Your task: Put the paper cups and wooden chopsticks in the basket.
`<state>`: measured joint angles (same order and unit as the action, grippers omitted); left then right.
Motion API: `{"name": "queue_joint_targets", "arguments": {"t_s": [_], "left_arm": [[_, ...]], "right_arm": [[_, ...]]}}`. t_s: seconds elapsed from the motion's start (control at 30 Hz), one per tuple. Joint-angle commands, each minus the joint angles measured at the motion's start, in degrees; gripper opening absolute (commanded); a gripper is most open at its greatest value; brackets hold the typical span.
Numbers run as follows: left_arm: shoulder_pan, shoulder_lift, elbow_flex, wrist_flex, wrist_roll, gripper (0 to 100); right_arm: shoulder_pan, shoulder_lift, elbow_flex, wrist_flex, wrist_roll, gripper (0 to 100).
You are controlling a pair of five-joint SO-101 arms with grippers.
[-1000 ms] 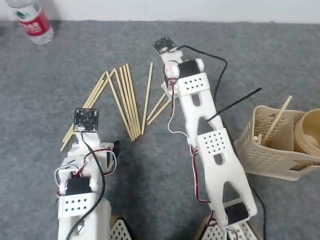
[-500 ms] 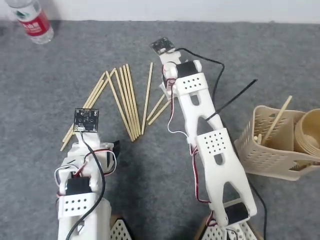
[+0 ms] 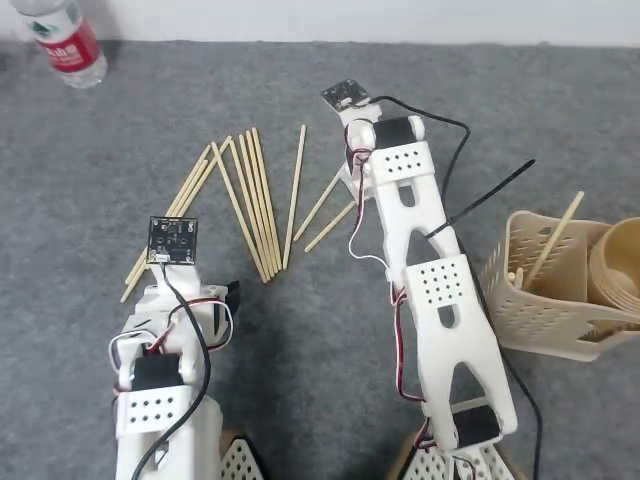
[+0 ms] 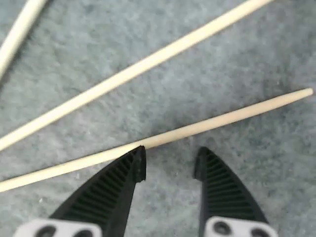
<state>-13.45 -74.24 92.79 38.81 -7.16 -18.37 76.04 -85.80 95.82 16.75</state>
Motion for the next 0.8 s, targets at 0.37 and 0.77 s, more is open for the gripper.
{"name": "queue_joint_targets", "arguments": {"t_s": [0.37,0.77], "left_arm": [[0.4,-0.6,-0.1,-1.3,0.2,24],[0.4,-0.6,-0.1,-1.4,0.2,24]], "right_arm": [[-2.1,-4.8,-8.7,3.1,8.5,20.8],[-2.9,-1.5,-0.8,5.8,39.9,20.6]]}}
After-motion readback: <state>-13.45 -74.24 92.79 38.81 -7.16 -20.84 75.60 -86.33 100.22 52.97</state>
